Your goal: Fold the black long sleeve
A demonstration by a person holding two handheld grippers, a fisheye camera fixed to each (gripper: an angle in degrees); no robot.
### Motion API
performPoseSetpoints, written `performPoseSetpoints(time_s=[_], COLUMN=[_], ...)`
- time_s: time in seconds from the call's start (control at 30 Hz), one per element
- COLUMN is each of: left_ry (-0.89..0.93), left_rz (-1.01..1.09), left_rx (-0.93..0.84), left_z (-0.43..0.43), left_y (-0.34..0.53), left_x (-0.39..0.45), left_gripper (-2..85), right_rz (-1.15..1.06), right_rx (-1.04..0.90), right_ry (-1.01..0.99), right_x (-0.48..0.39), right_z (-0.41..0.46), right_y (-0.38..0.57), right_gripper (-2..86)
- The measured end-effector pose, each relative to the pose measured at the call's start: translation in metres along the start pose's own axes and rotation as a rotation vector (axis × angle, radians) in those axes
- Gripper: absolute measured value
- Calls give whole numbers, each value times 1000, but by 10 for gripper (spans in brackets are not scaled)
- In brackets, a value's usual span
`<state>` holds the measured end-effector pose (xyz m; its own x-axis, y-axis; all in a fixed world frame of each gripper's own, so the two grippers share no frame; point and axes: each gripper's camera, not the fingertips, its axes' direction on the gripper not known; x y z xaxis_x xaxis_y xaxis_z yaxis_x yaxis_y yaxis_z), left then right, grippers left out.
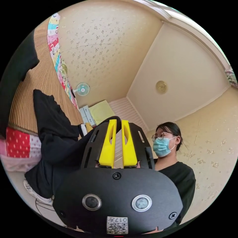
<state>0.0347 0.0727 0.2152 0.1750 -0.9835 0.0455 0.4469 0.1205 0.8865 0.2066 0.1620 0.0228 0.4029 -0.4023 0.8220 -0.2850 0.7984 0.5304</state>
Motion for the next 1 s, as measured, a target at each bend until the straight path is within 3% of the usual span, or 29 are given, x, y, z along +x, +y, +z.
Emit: performPoseSetpoints(time_s=[0.17,0.23,0.33,0.5,0.57,0.63,0.73,0.83,1.0], left_ry=[-261,-325,-458,-763,-786,-744,-717,-641,-715], left_rz=[-86,-126,-79,-29,-46,-119,-193,-182,-134], left_rx=[12,42,-26,-172,-160,-187,-230,-272,-296], left_z=[69,82,95,94,85,82,90,91,74], left_y=[-118,-139,-122,-31,0,23,25,1,-1], left_x=[-77,-109,-112,-109,-115,-138,-166,-168,-150], left_gripper=[57,102,134,135,134,126,77,19,12], right_rz=[-21,-23,-14,-64,-64,-52,-24,-57,-65], right_rx=[131,156,173,-47,-79,-80,-155,-307,-152], right_ry=[191,223,303,650,830,880,787,846,893], right_x=[26,36,41,34,34,36,47,42,-7], right_z=[64,78,92,104,96,90,103,141,138], right_y=[-101,-120,-111,-39,8,40,71,67,36], right_gripper=[48,68,75,100,114,121,107,52,38])
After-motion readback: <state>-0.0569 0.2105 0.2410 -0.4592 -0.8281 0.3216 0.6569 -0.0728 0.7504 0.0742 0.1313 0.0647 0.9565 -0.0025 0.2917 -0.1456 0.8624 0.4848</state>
